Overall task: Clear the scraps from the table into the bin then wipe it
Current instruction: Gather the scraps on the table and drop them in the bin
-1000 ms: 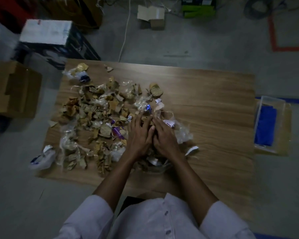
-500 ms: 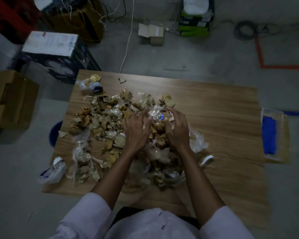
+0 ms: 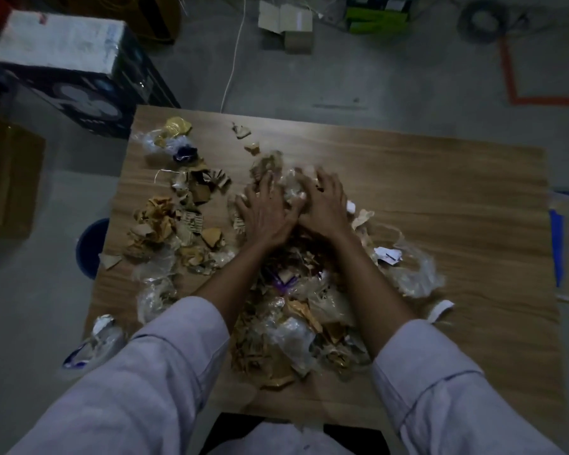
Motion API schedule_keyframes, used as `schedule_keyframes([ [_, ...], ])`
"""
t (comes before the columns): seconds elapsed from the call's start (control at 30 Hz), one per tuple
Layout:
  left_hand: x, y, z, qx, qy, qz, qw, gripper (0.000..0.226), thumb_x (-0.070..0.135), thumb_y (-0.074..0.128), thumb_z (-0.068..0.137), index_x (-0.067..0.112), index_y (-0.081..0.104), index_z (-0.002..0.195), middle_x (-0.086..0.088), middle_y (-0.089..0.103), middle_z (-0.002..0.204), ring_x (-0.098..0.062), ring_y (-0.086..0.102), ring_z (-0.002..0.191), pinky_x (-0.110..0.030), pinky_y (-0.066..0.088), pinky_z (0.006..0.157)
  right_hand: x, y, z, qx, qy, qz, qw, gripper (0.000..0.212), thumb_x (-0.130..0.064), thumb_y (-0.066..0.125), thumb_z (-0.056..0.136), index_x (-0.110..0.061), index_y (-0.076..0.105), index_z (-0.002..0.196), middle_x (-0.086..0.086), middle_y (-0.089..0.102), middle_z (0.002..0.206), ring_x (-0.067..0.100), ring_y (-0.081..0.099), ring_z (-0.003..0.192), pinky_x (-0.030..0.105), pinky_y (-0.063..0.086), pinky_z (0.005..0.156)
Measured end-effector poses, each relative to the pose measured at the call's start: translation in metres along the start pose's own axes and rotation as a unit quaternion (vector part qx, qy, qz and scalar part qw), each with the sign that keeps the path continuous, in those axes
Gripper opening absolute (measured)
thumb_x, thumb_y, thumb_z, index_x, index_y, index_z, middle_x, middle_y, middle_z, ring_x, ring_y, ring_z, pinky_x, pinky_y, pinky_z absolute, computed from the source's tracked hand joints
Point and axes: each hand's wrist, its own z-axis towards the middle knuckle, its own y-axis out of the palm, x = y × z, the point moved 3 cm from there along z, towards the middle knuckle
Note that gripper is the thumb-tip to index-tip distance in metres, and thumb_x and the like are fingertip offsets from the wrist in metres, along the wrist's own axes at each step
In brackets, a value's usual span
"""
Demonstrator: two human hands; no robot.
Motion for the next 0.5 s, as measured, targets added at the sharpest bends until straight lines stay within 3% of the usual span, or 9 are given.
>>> schedule_keyframes([
  [0.07, 0.003, 0.006, -0.004, -0.001, -0.011, -0.034, 0.999, 0.063, 0.054, 0.033, 0.106, 0.013, 0.036, 0.155, -0.005, 0.016, 0.169, -0.033, 0.006, 0.154, -0.054, -0.001, 0.121, -0.008, 0.008, -0.002, 0.032, -0.043, 0.043, 0.998, 0.060, -0.021, 0.067, 0.091, -0.028, 0.050, 0.148, 0.011, 0.040, 0.156, 0.034, 0.027, 0.144, 0.047, 0.030, 0.117],
  [0.13, 0.004, 0.009, -0.005, -0.007, -0.029, -0.111, 0.993, 0.057, 0.045, 0.034, 0.109, 0.008, 0.038, 0.152, -0.012, 0.019, 0.167, -0.032, 0.003, 0.155, -0.052, -0.004, 0.122, -0.013, 0.012, -0.002, 0.058, -0.057, 0.072, 0.994, 0.052, -0.018, 0.068, 0.088, -0.022, 0.058, 0.140, 0.008, 0.055, 0.140, 0.033, 0.042, 0.126, 0.036, 0.037, 0.102],
  [0.2, 0.009, 0.004, -0.007, 0.003, -0.034, -0.185, 0.982, 0.052, 0.040, 0.037, 0.109, 0.003, 0.043, 0.145, -0.018, 0.024, 0.165, -0.032, 0.003, 0.155, -0.050, -0.002, 0.123, -0.018, 0.008, -0.001, 0.068, -0.056, 0.097, 0.991, 0.048, -0.018, 0.065, 0.088, -0.017, 0.060, 0.136, 0.009, 0.058, 0.133, 0.035, 0.049, 0.119, 0.033, 0.037, 0.097],
  [0.27, 0.020, -0.011, -0.013, 0.045, -0.022, -0.247, 0.968, 0.056, 0.041, 0.038, 0.104, 0.001, 0.044, 0.144, -0.018, 0.027, 0.163, -0.026, 0.007, 0.153, -0.043, 0.001, 0.122, -0.030, -0.008, -0.004, 0.086, -0.066, 0.130, 0.986, 0.048, -0.007, 0.065, 0.087, -0.014, 0.060, 0.134, 0.011, 0.058, 0.132, 0.033, 0.051, 0.121, 0.041, 0.042, 0.102],
  [0.37, 0.043, -0.039, -0.037, 0.110, 0.019, -0.337, 0.935, 0.053, 0.034, 0.042, 0.100, -0.002, 0.046, 0.139, -0.024, 0.040, 0.150, -0.019, 0.020, 0.138, -0.029, 0.011, 0.115, -0.053, -0.048, -0.032, 0.159, -0.126, 0.151, 0.968, 0.047, 0.005, 0.063, 0.082, -0.009, 0.062, 0.127, 0.011, 0.060, 0.130, 0.029, 0.054, 0.118, 0.039, 0.045, 0.098],
  [0.43, 0.055, -0.045, -0.061, 0.116, 0.049, -0.350, 0.928, 0.057, 0.040, 0.041, 0.099, -0.003, 0.048, 0.136, -0.025, 0.042, 0.146, -0.027, 0.022, 0.143, -0.018, 0.003, 0.117, -0.062, -0.071, -0.063, 0.196, -0.153, 0.163, 0.955, 0.044, 0.005, 0.062, 0.081, -0.006, 0.063, 0.124, 0.009, 0.062, 0.127, 0.025, 0.054, 0.117, 0.035, 0.044, 0.097],
  [0.5, 0.065, -0.043, -0.093, 0.118, 0.091, -0.338, 0.929, 0.061, 0.041, 0.041, 0.098, -0.001, 0.043, 0.142, -0.027, 0.038, 0.151, -0.028, 0.017, 0.148, -0.021, -0.002, 0.122, -0.060, -0.086, -0.098, 0.210, -0.152, 0.193, 0.946, 0.041, -0.002, 0.060, 0.083, -0.007, 0.063, 0.124, 0.005, 0.061, 0.126, 0.023, 0.055, 0.118, 0.035, 0.046, 0.099],
])
